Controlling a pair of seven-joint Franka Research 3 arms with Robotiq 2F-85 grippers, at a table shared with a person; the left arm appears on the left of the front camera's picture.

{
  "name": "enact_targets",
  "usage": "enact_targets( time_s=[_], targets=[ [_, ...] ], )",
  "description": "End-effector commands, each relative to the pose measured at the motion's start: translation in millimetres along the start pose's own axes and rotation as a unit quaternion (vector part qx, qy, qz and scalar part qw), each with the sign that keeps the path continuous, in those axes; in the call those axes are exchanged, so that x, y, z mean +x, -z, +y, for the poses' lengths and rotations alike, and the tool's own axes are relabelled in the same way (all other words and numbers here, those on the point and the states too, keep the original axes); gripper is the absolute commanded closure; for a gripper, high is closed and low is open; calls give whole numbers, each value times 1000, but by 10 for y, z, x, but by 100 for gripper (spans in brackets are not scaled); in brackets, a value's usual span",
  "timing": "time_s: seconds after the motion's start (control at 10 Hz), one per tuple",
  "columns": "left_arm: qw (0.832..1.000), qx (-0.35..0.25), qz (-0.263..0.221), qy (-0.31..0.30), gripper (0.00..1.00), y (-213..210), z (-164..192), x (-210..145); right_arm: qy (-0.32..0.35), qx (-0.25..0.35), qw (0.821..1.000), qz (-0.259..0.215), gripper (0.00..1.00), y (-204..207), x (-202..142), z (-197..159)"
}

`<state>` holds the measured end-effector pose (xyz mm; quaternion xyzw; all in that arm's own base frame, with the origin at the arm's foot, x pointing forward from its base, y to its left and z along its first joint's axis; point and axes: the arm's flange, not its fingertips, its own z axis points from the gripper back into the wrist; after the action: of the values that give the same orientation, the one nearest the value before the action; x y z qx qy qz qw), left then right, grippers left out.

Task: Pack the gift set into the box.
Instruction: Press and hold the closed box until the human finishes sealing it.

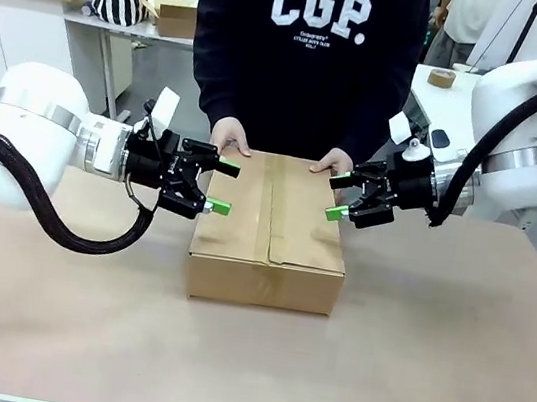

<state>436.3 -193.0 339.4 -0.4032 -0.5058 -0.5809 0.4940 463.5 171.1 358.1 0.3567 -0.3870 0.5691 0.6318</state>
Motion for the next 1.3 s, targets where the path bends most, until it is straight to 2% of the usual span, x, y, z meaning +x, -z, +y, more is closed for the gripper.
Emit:
enact_targets(
  time_s=[0.0,0.2,0.4,0.7,1.1,1.2],
  targets=[
    [998,43,-31,-32,0,21,163,-190,-30,35,999,-21,0,336,-110,-177],
    [996,51,-50,-54,0,84,247,-347,-29,56,997,-39,0,509,-178,-196],
    [995,37,-60,-76,0,143,246,-528,-11,73,997,-37,0,587,-318,-230],
    [994,-4,-55,-93,0,212,199,-708,6,82,995,-62,0,465,-424,-257],
    [995,-9,-25,-94,0,262,148,-806,12,75,996,-53,0,416,-573,-265],
    [996,-2,-5,-89,0,256,153,-811,7,70,996,-52,0,414,-584,-260]
  ],
)
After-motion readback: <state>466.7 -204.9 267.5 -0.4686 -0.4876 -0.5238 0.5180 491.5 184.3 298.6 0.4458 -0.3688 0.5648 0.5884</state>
